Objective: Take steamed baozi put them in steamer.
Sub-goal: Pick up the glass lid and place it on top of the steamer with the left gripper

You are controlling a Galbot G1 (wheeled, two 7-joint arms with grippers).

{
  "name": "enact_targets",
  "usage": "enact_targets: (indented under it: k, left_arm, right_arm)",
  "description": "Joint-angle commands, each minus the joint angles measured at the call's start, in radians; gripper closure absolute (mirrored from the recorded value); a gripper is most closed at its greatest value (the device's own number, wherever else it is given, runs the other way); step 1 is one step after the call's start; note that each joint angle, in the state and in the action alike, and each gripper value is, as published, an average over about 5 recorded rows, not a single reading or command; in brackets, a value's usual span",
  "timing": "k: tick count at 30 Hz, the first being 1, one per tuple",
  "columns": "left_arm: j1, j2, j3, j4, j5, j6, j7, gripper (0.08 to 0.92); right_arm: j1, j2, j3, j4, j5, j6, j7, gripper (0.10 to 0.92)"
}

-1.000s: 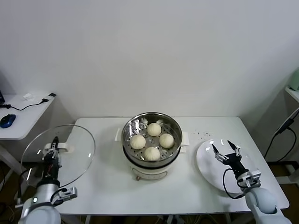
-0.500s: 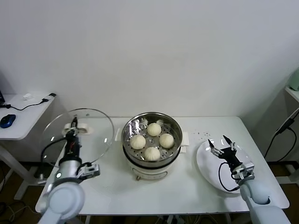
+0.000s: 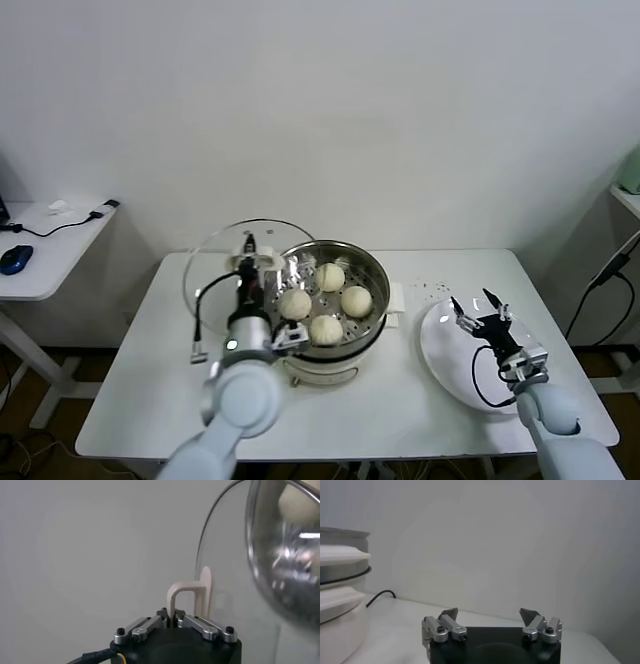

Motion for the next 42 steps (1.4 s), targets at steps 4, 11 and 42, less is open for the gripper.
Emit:
enact_targets:
  k: [4,11,42]
  left_arm:
    - [-0.085,-0.249,0.156,0.225,0.092,0.048,-0.045,0.852]
    - [-0.077,-0.267,0.16,0.275,0.086,0.048,-0.072,0.852]
    - [-0.092,-0.256,0.14,0.371,0.044,0.048,-0.097,0.852]
  right_arm:
    - [0.001,0.0,0.024,-0.012,-0.002,0.006,-0.007,0.203]
    - [0.004,0.002,0.029,-0.022,-0.006,0.011,-0.013,0.203]
    - [0.007,0.006,0.043,-0.036,-0.039,0.024,-0.027,0.203]
